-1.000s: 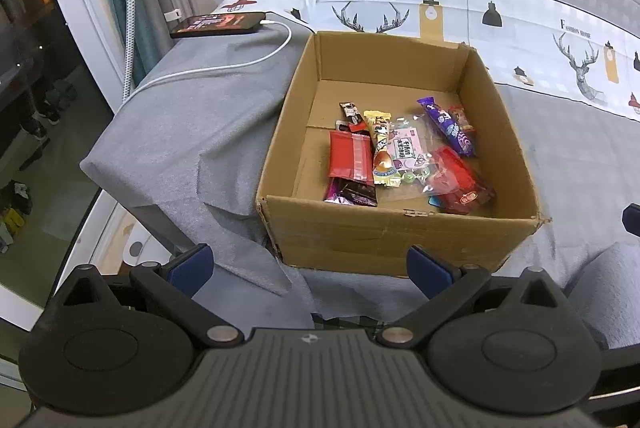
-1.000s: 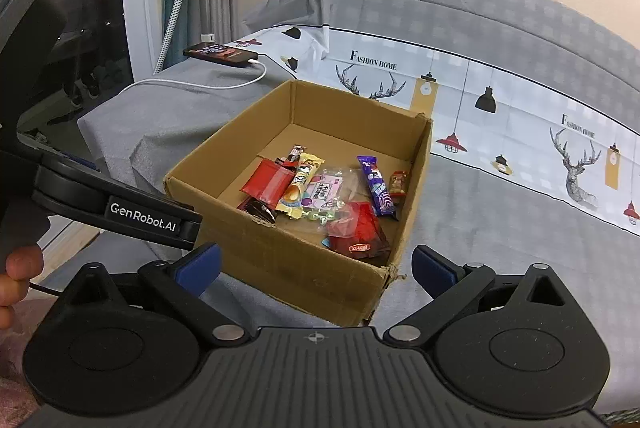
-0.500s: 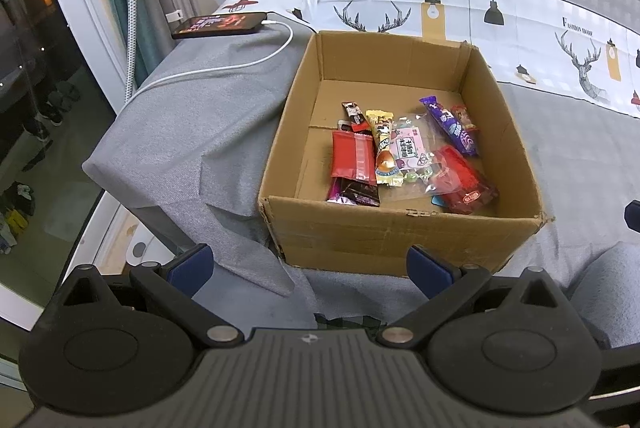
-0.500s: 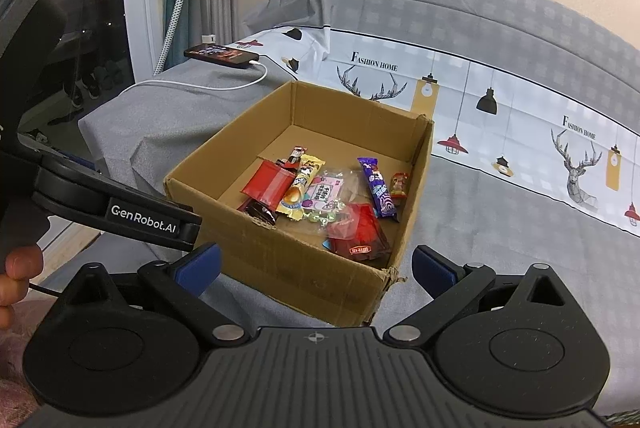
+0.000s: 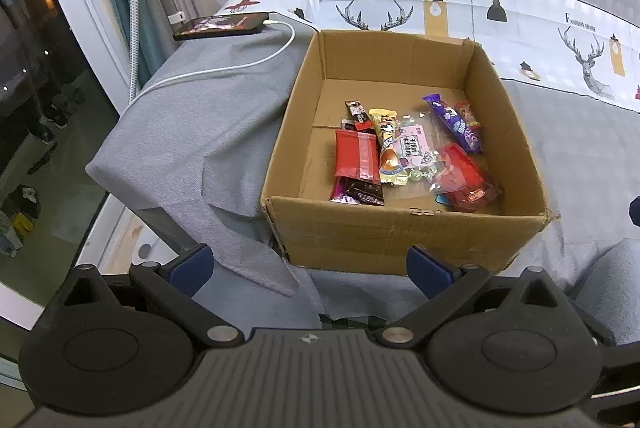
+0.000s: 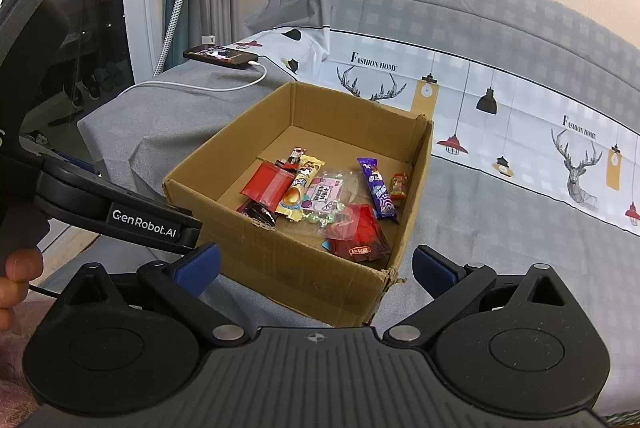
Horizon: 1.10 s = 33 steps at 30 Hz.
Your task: Organize snacks
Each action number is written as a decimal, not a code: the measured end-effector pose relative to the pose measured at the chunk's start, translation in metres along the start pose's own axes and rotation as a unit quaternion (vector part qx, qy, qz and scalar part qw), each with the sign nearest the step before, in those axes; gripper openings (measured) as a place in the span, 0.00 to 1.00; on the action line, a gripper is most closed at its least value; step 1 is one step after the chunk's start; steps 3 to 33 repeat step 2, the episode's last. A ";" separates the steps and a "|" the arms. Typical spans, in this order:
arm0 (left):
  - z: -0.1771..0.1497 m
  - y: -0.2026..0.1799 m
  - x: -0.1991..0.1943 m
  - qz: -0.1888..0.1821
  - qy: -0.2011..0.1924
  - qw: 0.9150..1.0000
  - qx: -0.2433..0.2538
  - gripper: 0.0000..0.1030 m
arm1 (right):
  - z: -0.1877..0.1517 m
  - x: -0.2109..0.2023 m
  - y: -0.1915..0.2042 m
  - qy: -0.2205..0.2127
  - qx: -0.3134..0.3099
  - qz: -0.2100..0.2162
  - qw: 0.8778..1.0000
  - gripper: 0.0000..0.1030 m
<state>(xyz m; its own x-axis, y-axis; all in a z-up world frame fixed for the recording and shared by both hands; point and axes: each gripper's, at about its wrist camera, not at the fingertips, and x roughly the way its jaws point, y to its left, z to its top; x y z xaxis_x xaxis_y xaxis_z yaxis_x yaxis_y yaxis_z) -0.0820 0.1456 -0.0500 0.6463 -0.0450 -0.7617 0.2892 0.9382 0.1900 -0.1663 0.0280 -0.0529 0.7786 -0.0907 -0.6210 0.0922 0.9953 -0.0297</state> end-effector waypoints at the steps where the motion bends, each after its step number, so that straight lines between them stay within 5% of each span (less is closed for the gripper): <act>1: 0.000 0.000 0.000 0.002 0.000 1.000 0.001 1.00 | 0.000 0.000 0.000 0.000 0.000 0.000 1.000 0.99; 33: 0.000 -0.001 0.000 0.002 0.001 1.000 0.001 1.00 | 0.000 0.000 0.000 0.000 0.000 0.000 1.000 0.99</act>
